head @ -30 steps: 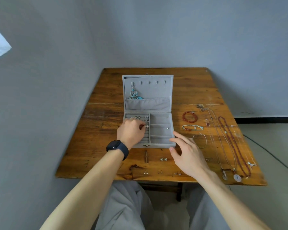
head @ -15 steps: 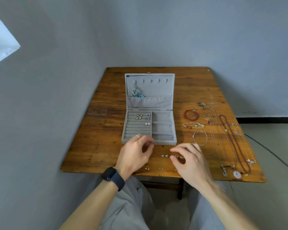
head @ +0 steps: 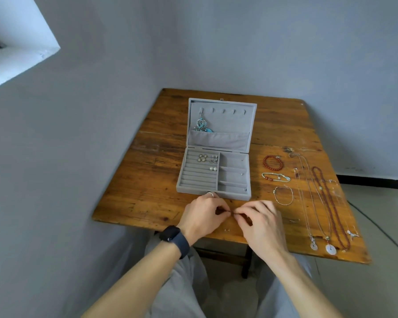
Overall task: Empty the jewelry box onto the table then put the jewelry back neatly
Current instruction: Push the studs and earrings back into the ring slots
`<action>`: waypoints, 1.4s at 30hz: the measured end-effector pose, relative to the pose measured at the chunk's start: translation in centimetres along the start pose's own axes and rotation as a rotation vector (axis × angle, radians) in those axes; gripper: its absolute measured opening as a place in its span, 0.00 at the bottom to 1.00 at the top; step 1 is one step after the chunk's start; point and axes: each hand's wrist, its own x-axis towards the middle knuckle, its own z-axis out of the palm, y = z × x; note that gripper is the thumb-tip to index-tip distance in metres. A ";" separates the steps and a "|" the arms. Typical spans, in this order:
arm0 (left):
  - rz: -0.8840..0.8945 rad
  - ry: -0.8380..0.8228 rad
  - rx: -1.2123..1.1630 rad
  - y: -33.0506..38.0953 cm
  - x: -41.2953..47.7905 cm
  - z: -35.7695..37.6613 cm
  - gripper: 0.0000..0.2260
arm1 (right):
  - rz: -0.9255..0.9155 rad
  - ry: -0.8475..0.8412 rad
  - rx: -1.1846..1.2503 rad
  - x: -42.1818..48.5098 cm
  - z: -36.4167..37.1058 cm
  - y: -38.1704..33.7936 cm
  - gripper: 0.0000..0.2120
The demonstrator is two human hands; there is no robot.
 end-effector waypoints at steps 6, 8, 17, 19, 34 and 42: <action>-0.069 0.073 -0.166 -2.2 -0.1 -2.9 0.07 | 0.018 0.020 0.202 1.3 -1.1 -1.3 0.05; -0.103 0.106 -0.172 -3.6 0.6 -4.4 0.06 | 0.041 0.014 0.268 2.3 -1.3 -1.9 0.05; -0.178 0.046 0.161 -6.5 7.0 -8.1 0.07 | 0.035 -0.021 0.326 7.0 -0.2 -4.1 0.04; -0.154 0.008 0.212 -6.3 8.0 -8.1 0.06 | 0.051 -0.039 0.349 7.1 0.3 -4.0 0.04; -0.093 -0.026 0.357 -5.4 9.9 -7.8 0.05 | 0.068 -0.072 0.393 6.3 1.4 -3.0 0.05; -0.021 0.042 0.345 -6.5 8.4 -6.8 0.09 | 0.038 -0.038 0.371 7.5 0.9 -3.3 0.05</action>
